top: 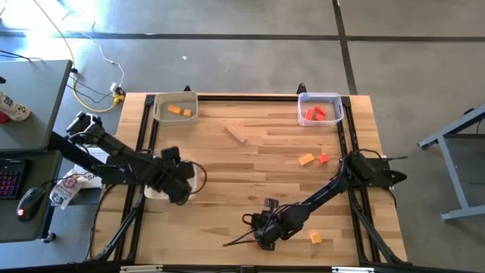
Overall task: Sort & place blocks by color
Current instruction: Put the yellow block into the gray bin
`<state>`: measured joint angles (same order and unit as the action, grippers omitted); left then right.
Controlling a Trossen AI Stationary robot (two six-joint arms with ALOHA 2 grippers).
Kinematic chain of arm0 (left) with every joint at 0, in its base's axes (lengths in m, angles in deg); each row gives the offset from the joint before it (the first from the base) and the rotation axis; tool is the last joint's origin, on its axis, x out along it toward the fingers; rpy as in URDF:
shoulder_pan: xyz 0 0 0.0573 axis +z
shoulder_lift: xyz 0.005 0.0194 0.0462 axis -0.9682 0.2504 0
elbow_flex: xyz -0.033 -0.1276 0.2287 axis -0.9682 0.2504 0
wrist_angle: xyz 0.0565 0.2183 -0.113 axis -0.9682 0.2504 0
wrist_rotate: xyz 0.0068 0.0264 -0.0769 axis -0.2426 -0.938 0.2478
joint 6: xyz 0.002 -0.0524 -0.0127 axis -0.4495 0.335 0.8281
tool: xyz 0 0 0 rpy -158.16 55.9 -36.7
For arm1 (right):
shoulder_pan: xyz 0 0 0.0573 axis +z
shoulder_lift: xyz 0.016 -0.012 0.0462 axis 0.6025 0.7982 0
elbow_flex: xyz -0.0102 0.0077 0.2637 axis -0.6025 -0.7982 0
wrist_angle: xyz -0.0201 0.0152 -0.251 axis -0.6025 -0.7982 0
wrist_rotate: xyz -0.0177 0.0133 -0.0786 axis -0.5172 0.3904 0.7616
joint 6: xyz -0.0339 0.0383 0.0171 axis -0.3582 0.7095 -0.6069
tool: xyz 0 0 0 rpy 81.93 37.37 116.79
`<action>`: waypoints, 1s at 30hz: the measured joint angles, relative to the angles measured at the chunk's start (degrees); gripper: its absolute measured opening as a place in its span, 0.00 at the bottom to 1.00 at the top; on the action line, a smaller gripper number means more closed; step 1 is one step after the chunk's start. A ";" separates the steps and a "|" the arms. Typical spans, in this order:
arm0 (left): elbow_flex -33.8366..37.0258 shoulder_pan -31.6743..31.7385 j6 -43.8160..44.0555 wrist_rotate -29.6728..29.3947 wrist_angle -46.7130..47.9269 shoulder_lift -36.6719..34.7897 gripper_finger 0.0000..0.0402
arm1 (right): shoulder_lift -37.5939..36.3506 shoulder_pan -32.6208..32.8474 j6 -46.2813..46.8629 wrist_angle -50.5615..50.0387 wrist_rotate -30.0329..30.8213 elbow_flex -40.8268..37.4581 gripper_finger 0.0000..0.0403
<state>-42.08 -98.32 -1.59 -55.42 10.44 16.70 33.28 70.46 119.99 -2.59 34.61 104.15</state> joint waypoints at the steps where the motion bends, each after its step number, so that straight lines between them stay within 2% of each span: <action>1: 0.00 1.10 -1.35 -0.38 -0.31 0.00 0.52 | -0.02 0.04 -0.07 -1.66 0.43 0.40 0.24; 9: 0.02 11.50 -12.29 -0.50 -6.44 -3.53 0.52 | -1.94 -0.44 -1.48 -13.16 5.34 4.54 0.24; 12: 0.03 15.38 -15.54 1.31 -9.91 -5.88 0.52 | -2.52 -0.85 -1.83 -15.16 7.26 4.87 0.24; 21: 0.00 25.92 -20.63 12.93 -25.17 -12.55 0.52 | -5.14 -3.83 -7.21 -18.06 15.12 5.09 0.24; 30: 0.00 32.81 -21.20 22.12 -35.12 -13.14 0.52 | -8.86 -8.59 -14.37 -17.37 22.40 5.06 0.24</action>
<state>-42.07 -65.51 -22.80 -33.29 -24.69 3.56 24.42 61.87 105.62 -19.96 57.01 109.21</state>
